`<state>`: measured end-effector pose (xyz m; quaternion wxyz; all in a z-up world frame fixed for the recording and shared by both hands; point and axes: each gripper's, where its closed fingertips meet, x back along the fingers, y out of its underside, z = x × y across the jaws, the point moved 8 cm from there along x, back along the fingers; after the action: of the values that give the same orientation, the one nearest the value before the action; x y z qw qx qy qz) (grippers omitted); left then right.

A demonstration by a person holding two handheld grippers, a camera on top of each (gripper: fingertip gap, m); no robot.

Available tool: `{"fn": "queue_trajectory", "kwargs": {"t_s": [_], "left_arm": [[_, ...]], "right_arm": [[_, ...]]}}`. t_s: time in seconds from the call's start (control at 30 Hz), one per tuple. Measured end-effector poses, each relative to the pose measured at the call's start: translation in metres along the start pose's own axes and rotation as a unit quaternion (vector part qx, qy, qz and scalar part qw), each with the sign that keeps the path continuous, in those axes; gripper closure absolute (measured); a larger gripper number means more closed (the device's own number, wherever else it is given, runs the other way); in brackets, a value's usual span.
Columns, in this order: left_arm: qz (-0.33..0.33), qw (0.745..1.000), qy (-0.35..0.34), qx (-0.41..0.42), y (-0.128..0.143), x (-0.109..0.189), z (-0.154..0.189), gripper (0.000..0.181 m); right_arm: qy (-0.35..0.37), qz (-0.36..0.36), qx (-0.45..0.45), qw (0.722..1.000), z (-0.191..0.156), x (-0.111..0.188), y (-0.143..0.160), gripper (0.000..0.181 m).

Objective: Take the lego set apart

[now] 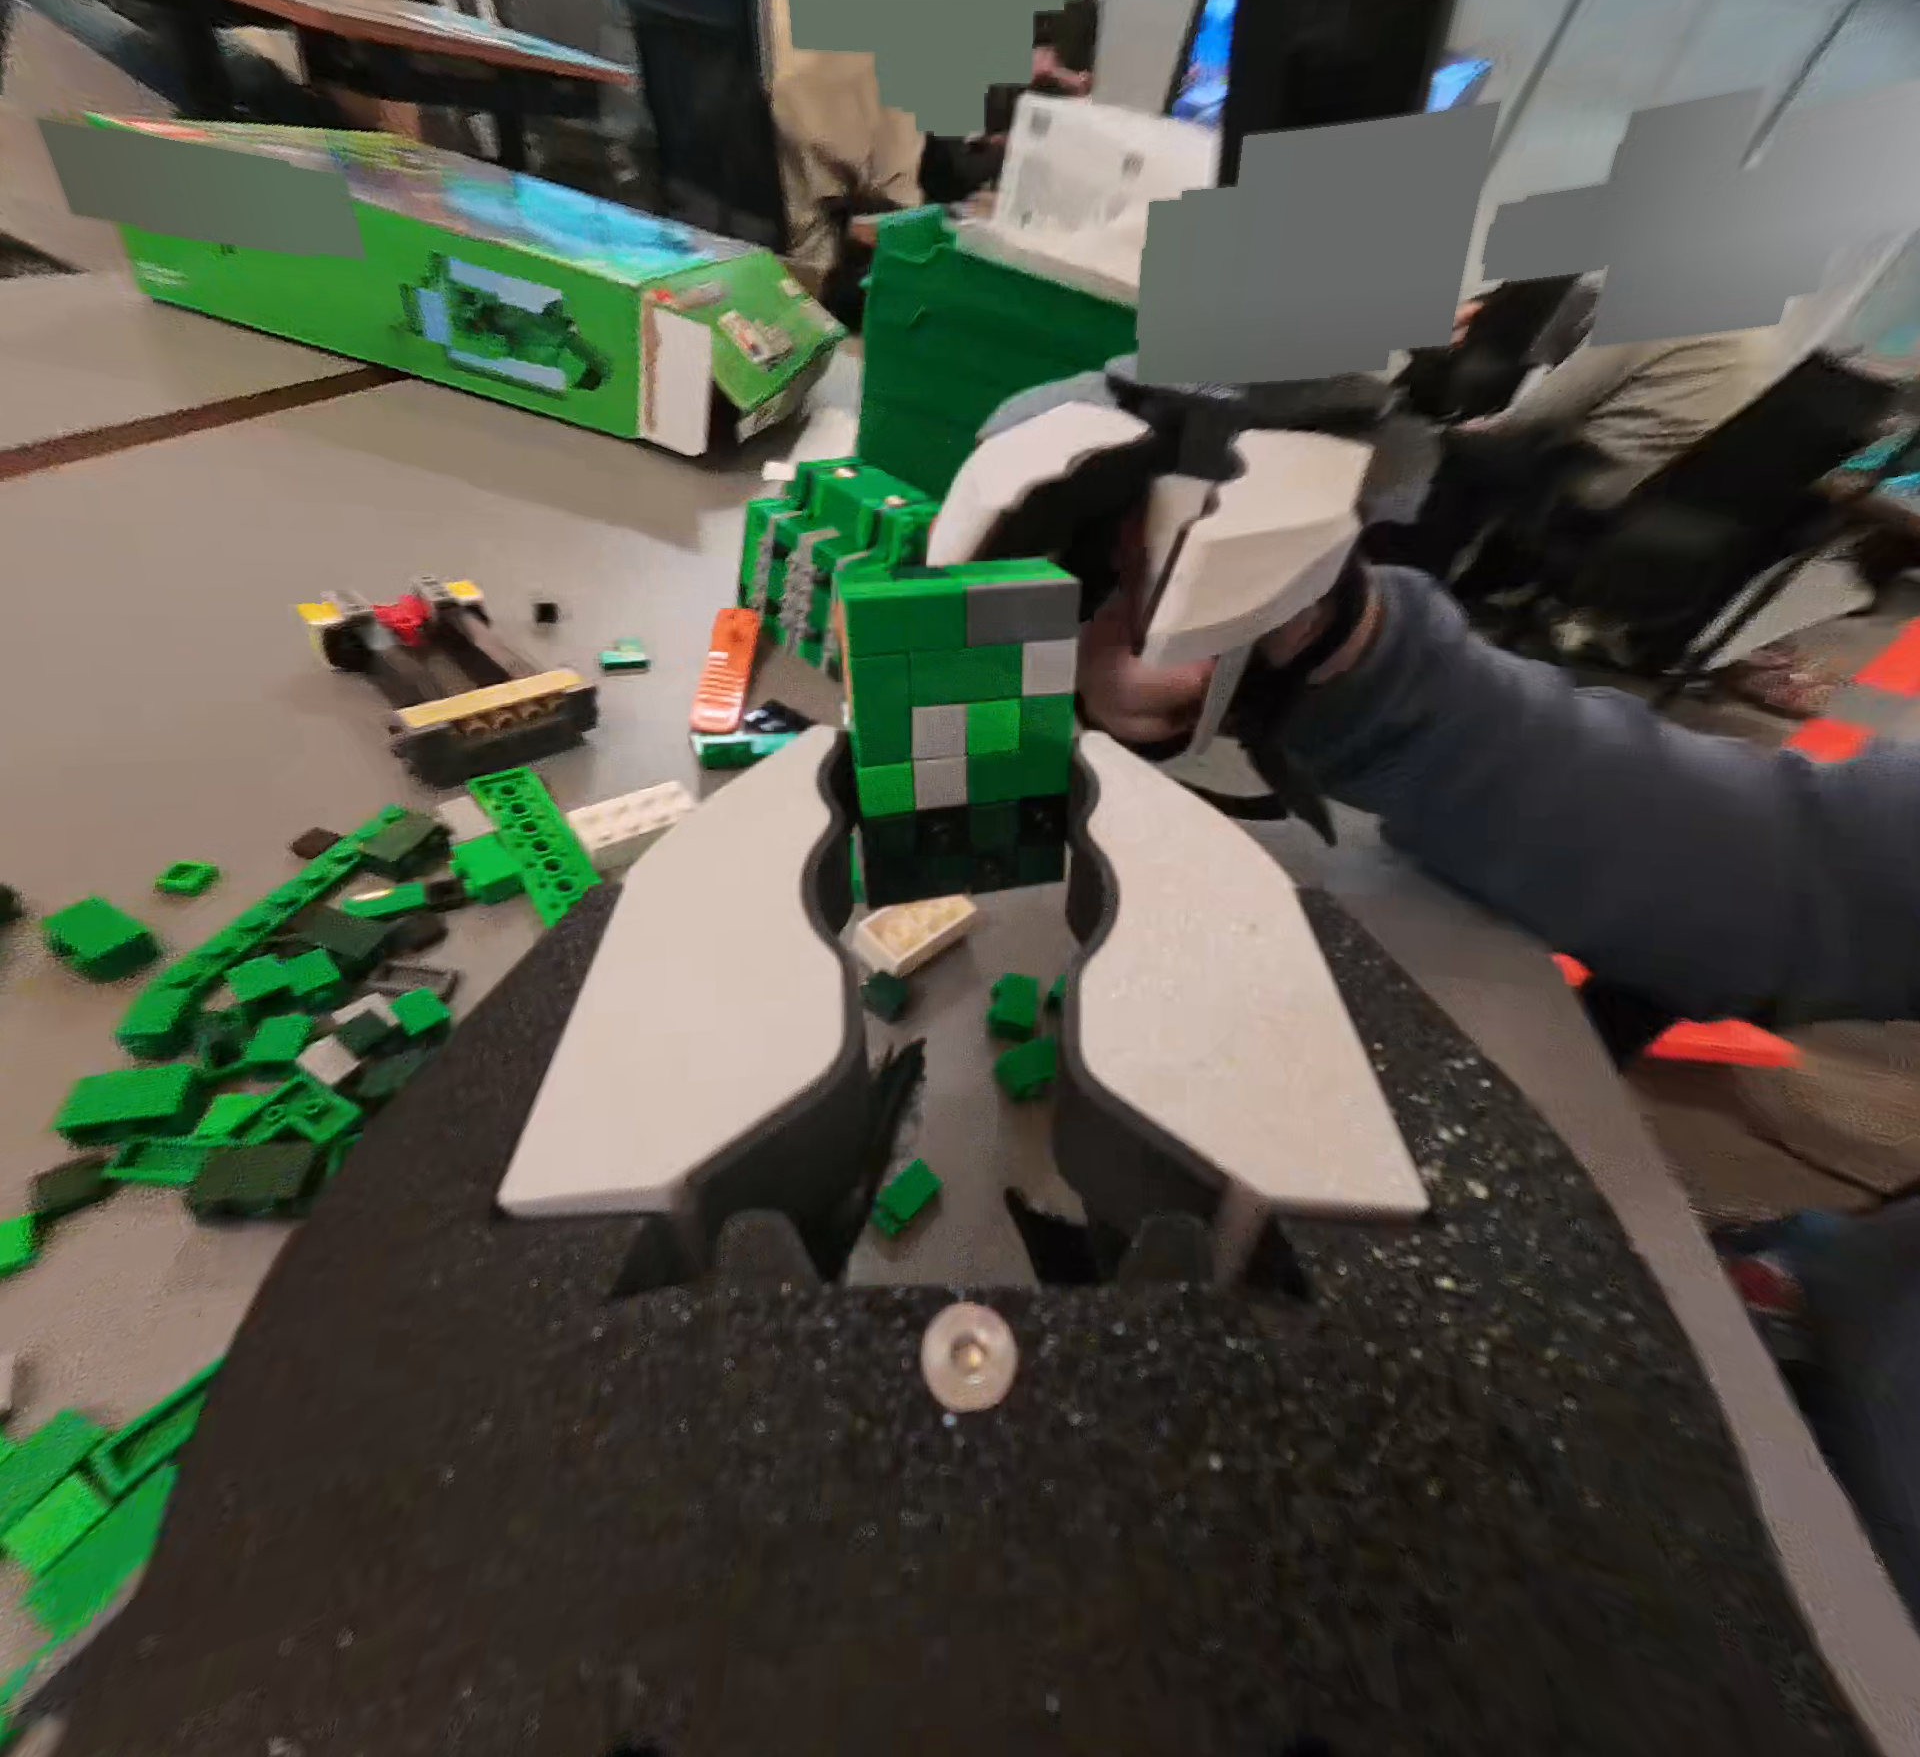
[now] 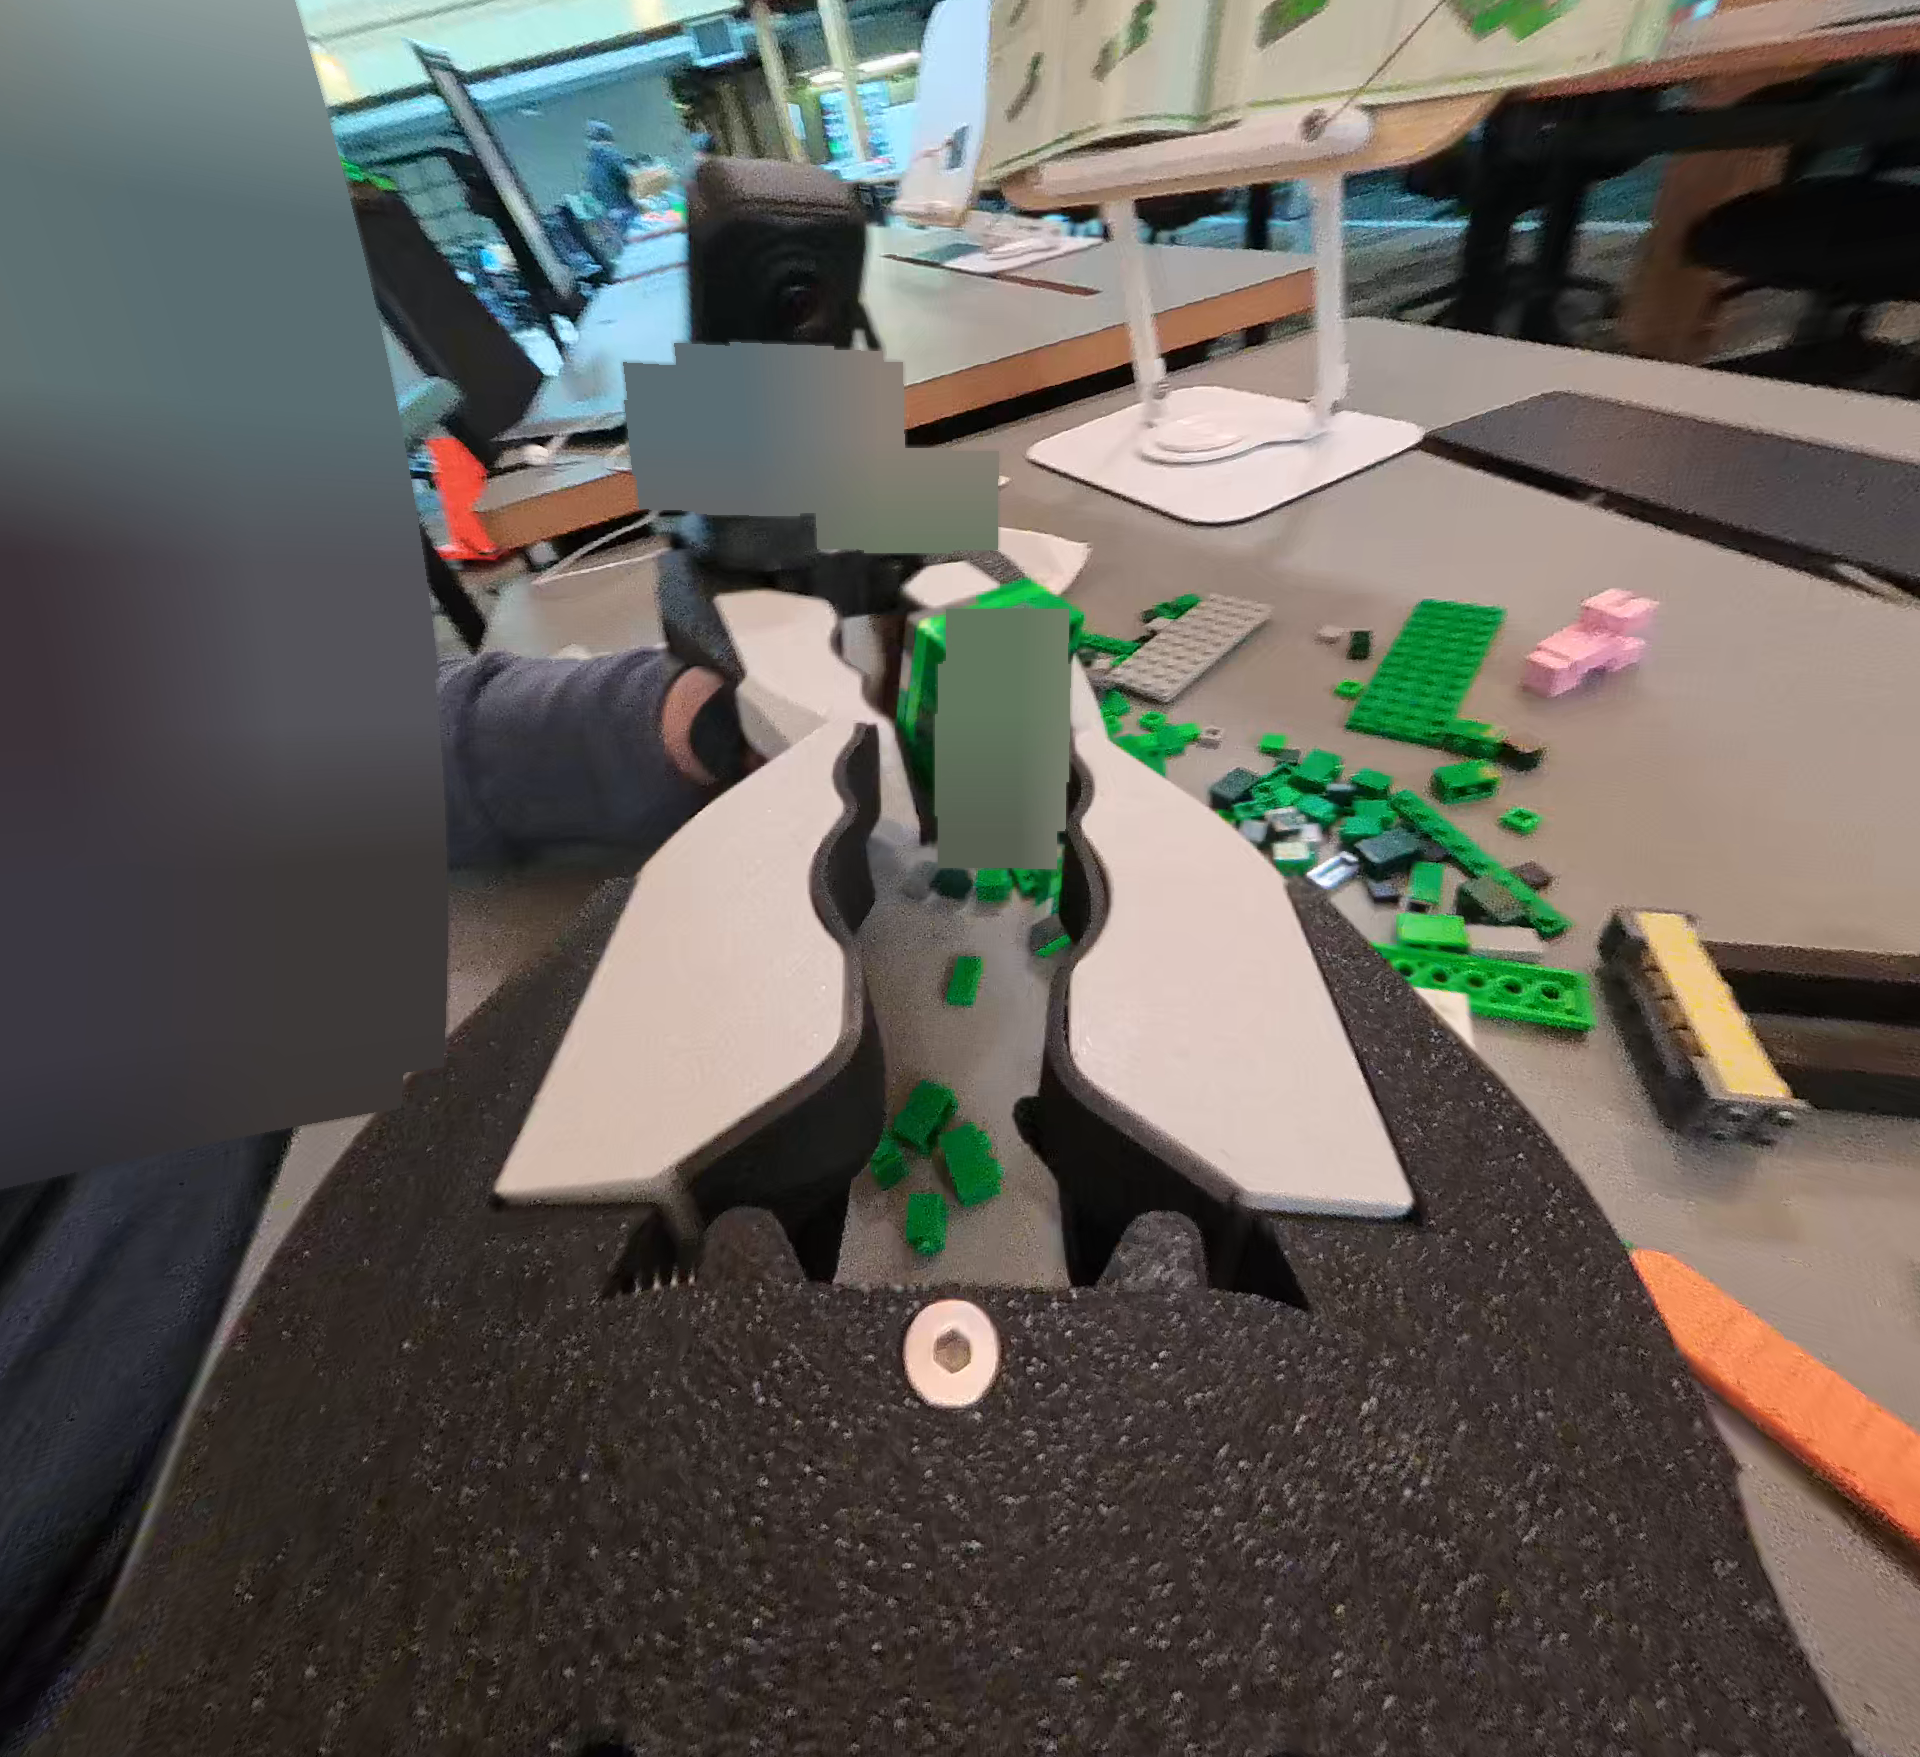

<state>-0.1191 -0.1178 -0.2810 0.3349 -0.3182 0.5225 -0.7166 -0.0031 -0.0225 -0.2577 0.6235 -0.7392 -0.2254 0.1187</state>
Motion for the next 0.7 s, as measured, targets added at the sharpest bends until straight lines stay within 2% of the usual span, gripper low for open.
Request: {"fn": "queue_trajectory", "kwargs": {"t_s": [0.2, 0.3, 0.47, 0.6, 0.7], "left_arm": [[-0.023, 0.997, 0.049, -0.053, 0.004, -0.001, 0.006, 0.143], [-0.046, 0.995, 0.043, -0.082, 0.01, -0.005, 0.008, 0.144], [-0.069, 0.994, 0.012, -0.09, 0.015, -0.009, 0.004, 0.144], [-0.064, 0.991, -0.006, -0.122, 0.015, -0.008, 0.001, 0.144], [-0.017, 0.993, 0.066, -0.098, 0.01, -0.004, 0.008, 0.144]], "right_arm": [[-0.037, 0.003, -0.022, 0.999, 0.0, -0.001, 0.007, 0.157], [-0.059, -0.008, -0.023, 0.998, -0.005, -0.006, 0.01, 0.16], [-0.034, -0.016, -0.015, 0.999, -0.003, -0.007, 0.016, 0.163], [-0.01, -0.028, 0.037, 0.999, -0.004, -0.006, 0.016, 0.169], [-0.013, -0.001, 0.115, 0.993, -0.016, -0.004, 0.011, 0.169]]}}
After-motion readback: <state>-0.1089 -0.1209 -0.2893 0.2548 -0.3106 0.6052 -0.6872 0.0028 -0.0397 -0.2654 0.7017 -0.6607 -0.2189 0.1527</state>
